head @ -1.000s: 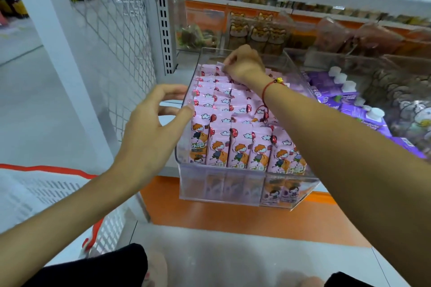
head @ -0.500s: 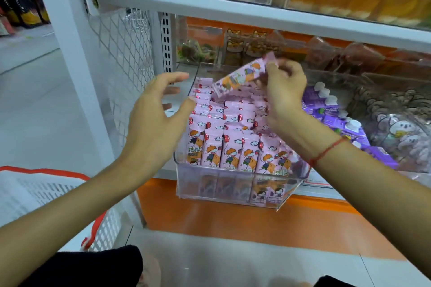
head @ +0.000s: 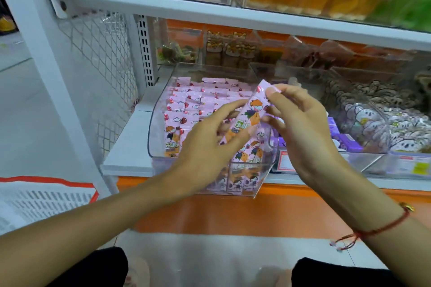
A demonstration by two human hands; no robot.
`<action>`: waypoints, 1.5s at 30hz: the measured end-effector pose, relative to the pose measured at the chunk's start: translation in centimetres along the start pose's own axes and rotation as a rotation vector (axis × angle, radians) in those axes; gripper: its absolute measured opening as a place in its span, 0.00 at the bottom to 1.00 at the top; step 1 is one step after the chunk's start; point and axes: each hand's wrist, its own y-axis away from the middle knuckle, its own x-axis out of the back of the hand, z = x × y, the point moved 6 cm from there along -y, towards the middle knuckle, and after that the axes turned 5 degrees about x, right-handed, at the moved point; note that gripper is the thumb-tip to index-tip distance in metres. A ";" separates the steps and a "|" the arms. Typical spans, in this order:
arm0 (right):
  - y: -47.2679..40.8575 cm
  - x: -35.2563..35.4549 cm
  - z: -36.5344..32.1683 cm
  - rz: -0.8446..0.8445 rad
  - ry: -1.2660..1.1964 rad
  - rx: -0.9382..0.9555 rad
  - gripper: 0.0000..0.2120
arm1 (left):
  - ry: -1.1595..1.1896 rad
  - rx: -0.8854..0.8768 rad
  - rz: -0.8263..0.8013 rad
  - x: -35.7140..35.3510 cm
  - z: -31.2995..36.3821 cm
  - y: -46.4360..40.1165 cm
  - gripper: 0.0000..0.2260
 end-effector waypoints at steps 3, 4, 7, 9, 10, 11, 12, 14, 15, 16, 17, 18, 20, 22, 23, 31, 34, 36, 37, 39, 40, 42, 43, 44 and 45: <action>0.0 0.4 0.7 -0.013 0.008 -0.054 0.03 | 0.037 0.010 -0.033 0.3 -0.4 0.2 0.27; 0.0 0.5 0.9 -0.013 0.012 -0.067 0.03 | 0.058 0.006 -0.056 0.3 -0.3 0.4 0.27; -0.2 0.9 1.1 -0.020 0.026 -0.082 0.01 | 0.028 -0.002 -0.077 0.7 -0.1 0.6 0.28; -0.3 1.1 1.3 -0.033 0.027 -0.090 0.02 | 0.007 -0.008 -0.061 1.0 0.0 0.6 0.28; -0.4 1.1 1.4 -0.043 0.025 -0.096 0.02 | 0.013 -0.004 -0.058 1.1 0.0 0.5 0.27; -0.5 1.1 1.4 -0.057 0.021 -0.102 0.03 | 0.026 0.006 -0.059 1.1 0.0 0.5 0.27; -0.6 1.1 1.5 -0.077 0.007 -0.105 0.03 | 0.042 0.019 -0.056 1.2 0.0 0.5 0.26; -0.7 1.0 1.4 -0.128 -0.040 -0.119 0.04 | 0.085 0.055 -0.030 1.3 -0.3 0.5 0.25; -0.8 0.9 1.4 -0.158 -0.057 -0.126 0.05 | 0.116 0.075 -0.011 1.3 -0.5 0.4 0.23; -0.8 0.7 1.4 -0.191 -0.058 -0.129 0.05 | 0.143 0.087 0.010 1.4 -0.7 0.4 0.22; -0.7 0.4 1.4 -0.229 -0.041 -0.125 0.06 | 0.161 0.090 0.028 1.4 -0.7 0.3 0.21; -0.5 0.2 1.5 -0.270 -0.015 -0.117 0.06 | 0.169 0.088 0.040 1.3 -0.6 0.3 0.20; 0.0 -0.2 1.6 -0.345 0.046 -0.087 0.07 | 0.170 0.078 0.051 1.0 -0.4 0.2 0.18; 0.4 -0.3 1.6 -0.385 0.112 -0.047 0.09 | 0.172 0.072 0.058 0.8 -0.2 0.3 0.17; 0.5 -0.2 1.5 -0.380 0.130 -0.032 0.10 | 0.176 0.072 0.058 0.7 -0.2 0.4 0.17; 0.4 0.1 1.2 -0.316 0.031 -0.016 0.18 | 0.101 0.023 0.119 1.3 0.1 0.5 0.20; 0.5 -0.2 1.3 -0.372 0.035 -0.035 0.17 | 0.090 0.027 0.127 1.8 0.0 0.4 0.20; 0.4 0.0 1.1 -0.350 0.046 -0.021 0.19 | 0.119 0.034 0.126 2.0 0.0 0.4 0.21; 0.4 0.1 1.1 -0.323 0.054 -0.016 0.19 | 0.143 0.039 0.115 1.9 0.0 0.3 0.20; 0.4 0.3 1.0 -0.266 0.058 -0.020 0.19 | 0.159 0.045 0.080 1.6 0.0 0.4 0.14; 0.4 0.3 1.0 -0.240 0.054 -0.018 0.19 | 0.140 0.039 0.070 1.5 0.0 0.4 0.13; 0.6 0.3 0.8 -0.196 0.064 0.002 0.19 | 0.079 0.018 0.079 1.3 0.1 0.5 0.14; 0.7 0.3 0.7 -0.183 0.072 0.010 0.19 | 0.056 0.012 0.093 1.4 0.1 0.5 0.15; 0.8 0.2 0.6 -0.172 0.078 0.012 0.20 | 0.043 0.010 0.104 1.5 0.2 0.5 0.16; 0.9 0.2 0.6 -0.164 0.084 0.010 0.20 | 0.035 0.008 0.110 1.6 0.2 0.4 0.16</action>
